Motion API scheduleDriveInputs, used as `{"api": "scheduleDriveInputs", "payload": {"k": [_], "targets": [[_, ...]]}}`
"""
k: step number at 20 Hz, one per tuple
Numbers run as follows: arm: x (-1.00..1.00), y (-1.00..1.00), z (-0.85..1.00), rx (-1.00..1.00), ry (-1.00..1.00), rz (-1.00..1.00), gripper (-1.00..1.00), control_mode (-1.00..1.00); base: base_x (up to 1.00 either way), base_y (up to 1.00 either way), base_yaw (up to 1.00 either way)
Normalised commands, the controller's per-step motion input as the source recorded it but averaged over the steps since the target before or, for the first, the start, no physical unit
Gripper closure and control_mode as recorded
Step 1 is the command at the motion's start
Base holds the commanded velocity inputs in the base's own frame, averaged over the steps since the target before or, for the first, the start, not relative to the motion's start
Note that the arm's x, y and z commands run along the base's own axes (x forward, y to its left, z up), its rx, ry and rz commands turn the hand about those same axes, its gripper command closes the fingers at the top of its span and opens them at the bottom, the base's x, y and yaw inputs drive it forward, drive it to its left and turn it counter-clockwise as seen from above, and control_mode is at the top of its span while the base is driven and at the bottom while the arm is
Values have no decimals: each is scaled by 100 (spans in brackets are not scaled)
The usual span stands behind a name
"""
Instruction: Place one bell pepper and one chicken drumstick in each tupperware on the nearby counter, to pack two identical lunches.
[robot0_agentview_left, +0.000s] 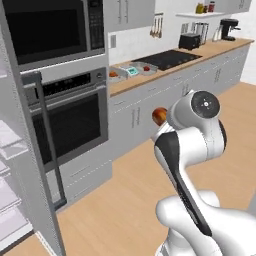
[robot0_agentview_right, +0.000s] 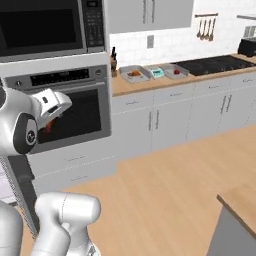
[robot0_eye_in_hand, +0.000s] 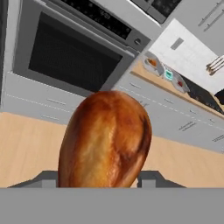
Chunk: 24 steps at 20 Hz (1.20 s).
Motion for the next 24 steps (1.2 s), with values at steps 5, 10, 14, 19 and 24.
{"api": "scheduleDriveInputs", "payload": {"k": [5, 10, 14, 19, 24], "targets": [[0, 0, 0, 0, 0, 0, 100, 100, 100, -24, 1], [0, 0, 0, 0, 0, 0, 100, 100, 100, -9, 0], [0, 0, 0, 0, 0, 0, 100, 100, 100, -32, 0], [0, 0, 0, 0, 0, 0, 100, 100, 100, -87, -2], [0, 0, 0, 0, 0, 0, 100, 100, 100, -97, -7]]}}
